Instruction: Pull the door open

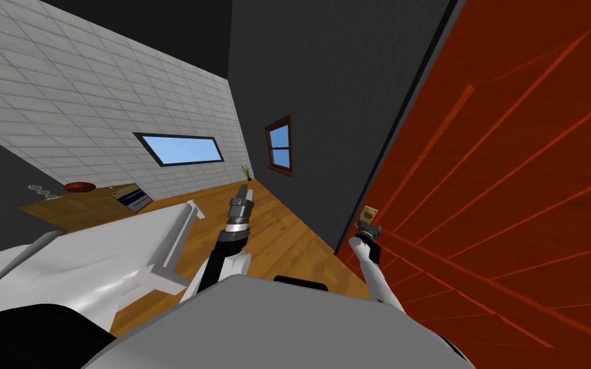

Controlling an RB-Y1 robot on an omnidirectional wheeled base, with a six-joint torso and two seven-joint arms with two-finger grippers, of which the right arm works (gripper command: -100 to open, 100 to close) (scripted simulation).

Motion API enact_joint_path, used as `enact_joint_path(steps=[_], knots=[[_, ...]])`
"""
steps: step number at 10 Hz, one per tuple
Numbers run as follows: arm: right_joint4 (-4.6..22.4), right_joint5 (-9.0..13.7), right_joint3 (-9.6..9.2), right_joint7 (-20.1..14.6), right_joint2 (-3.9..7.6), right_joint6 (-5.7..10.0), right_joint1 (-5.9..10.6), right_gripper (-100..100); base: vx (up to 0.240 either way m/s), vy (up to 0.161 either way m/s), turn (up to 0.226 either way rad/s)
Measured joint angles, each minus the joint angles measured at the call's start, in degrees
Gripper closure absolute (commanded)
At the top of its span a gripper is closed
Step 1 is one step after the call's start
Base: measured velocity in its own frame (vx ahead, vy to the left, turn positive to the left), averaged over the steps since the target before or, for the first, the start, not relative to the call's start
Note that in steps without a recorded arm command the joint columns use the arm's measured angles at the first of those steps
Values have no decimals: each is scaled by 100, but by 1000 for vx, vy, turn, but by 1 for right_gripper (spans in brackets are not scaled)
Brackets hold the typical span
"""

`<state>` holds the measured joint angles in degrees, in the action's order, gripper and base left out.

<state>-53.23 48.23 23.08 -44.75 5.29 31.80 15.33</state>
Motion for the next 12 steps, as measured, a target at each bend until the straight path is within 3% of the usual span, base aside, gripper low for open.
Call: enact_joint_path(steps=[2, 5, 7, 8, 9, 12], knots=[[-32, 27, -19, -214, 229, -119, -133, -100, 152, 14, 10], [145, 35, -115, -662, 614, -154, -257, -100, 158, -12, 14], [-45, 86, -85, -812, 810, -361, -462, -100, 124, 4, 6], [6, 84, -112, -903, 889, -377, -479, -100, 35, -1, 0], [16, 83, -116, -926, 897, -373, -477, 100, -2, -3, -28], [12, 85, -111, -903, 889, -381, -485, 100, -13, -1, 11]])
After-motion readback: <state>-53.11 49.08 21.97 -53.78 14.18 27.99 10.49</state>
